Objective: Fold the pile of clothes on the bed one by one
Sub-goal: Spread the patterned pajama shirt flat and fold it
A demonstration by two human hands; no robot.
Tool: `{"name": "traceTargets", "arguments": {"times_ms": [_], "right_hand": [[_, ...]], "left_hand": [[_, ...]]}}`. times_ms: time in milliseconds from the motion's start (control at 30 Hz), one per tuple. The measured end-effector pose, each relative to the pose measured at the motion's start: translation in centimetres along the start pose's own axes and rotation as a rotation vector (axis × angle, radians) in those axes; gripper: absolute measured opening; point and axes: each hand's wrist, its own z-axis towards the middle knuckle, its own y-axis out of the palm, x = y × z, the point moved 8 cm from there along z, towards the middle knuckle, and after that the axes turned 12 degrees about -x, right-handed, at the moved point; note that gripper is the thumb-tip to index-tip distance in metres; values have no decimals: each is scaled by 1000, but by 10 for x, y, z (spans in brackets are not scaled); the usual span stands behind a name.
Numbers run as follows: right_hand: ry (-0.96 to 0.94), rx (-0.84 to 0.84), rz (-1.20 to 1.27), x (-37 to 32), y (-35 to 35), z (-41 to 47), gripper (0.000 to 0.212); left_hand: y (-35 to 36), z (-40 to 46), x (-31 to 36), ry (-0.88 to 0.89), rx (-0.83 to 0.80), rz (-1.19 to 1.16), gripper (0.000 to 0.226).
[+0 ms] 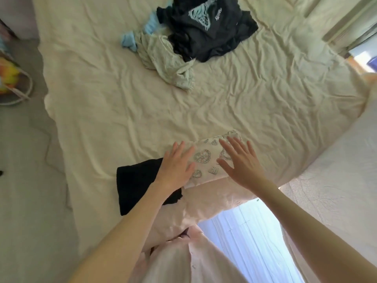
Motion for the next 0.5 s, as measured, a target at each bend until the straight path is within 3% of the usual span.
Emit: {"name": "traceTargets", "arguments": {"times_ms": [167, 500], "right_hand": [[-127, 64, 55, -96, -56, -31, 62], [-353, 61, 144, -346, -45, -66, 62]], "left_hand": [[-54, -129, -48, -123, 288, -238, 52], [-90, -352, -210, -311, 480, -227, 53]]}}
